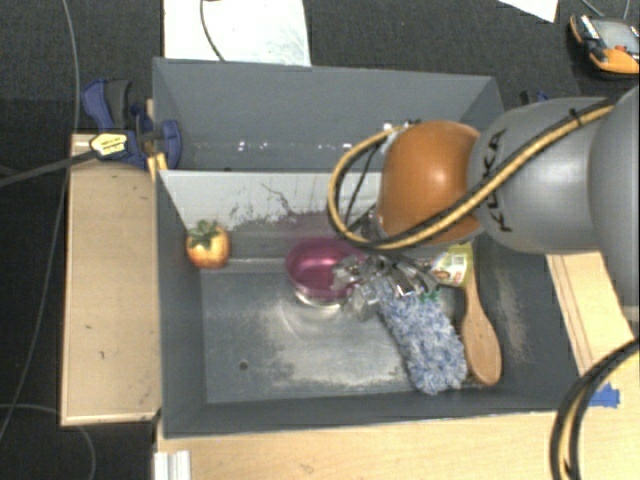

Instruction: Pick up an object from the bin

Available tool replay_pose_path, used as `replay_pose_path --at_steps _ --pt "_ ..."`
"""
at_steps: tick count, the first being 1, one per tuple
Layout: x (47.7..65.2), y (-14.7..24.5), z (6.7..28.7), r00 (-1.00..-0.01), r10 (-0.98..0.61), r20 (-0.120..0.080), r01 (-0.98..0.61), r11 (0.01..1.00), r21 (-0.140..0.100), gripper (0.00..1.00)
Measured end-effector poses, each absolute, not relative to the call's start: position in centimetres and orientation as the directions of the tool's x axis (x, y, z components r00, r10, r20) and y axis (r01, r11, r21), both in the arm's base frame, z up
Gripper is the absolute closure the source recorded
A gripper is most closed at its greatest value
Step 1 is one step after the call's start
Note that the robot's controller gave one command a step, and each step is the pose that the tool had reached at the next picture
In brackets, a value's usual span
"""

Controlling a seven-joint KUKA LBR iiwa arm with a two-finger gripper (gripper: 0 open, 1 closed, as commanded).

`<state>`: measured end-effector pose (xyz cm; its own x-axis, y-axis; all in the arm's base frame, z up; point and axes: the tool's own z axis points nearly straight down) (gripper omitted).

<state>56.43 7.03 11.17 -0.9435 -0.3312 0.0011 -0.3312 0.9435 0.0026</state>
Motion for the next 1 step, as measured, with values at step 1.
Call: replay_pose_path --at_steps 1 --pt "55.09 8.15 22.34 -0.945 -0.327 -0.018 -0.328 0.945 0.001 1.00"
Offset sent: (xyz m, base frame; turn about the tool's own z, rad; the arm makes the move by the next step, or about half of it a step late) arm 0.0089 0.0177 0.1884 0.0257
